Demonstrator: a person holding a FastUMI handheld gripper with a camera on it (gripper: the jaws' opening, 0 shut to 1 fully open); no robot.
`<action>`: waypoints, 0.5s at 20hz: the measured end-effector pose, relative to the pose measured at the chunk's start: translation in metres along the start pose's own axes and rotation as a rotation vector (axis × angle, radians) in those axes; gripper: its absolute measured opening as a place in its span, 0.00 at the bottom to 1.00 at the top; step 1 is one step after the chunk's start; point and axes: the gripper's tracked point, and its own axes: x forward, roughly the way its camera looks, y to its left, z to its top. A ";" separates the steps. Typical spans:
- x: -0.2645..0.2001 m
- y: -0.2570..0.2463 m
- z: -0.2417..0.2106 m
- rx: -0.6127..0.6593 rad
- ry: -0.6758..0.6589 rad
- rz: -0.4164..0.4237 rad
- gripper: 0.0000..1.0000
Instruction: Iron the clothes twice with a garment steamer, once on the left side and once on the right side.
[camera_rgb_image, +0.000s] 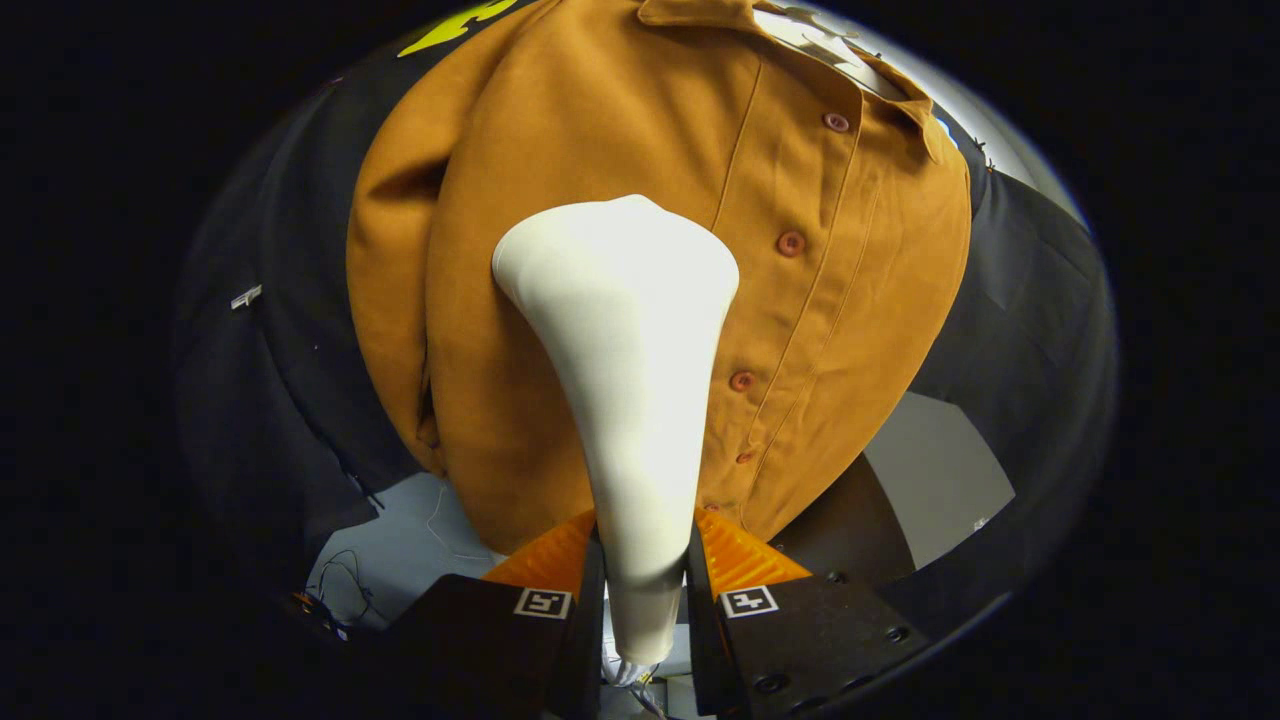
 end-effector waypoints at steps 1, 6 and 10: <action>0.003 0.000 -0.007 0.000 0.014 0.005 0.40; 0.016 0.005 -0.033 0.009 0.082 0.029 0.40; 0.021 0.007 -0.052 0.004 0.133 0.047 0.39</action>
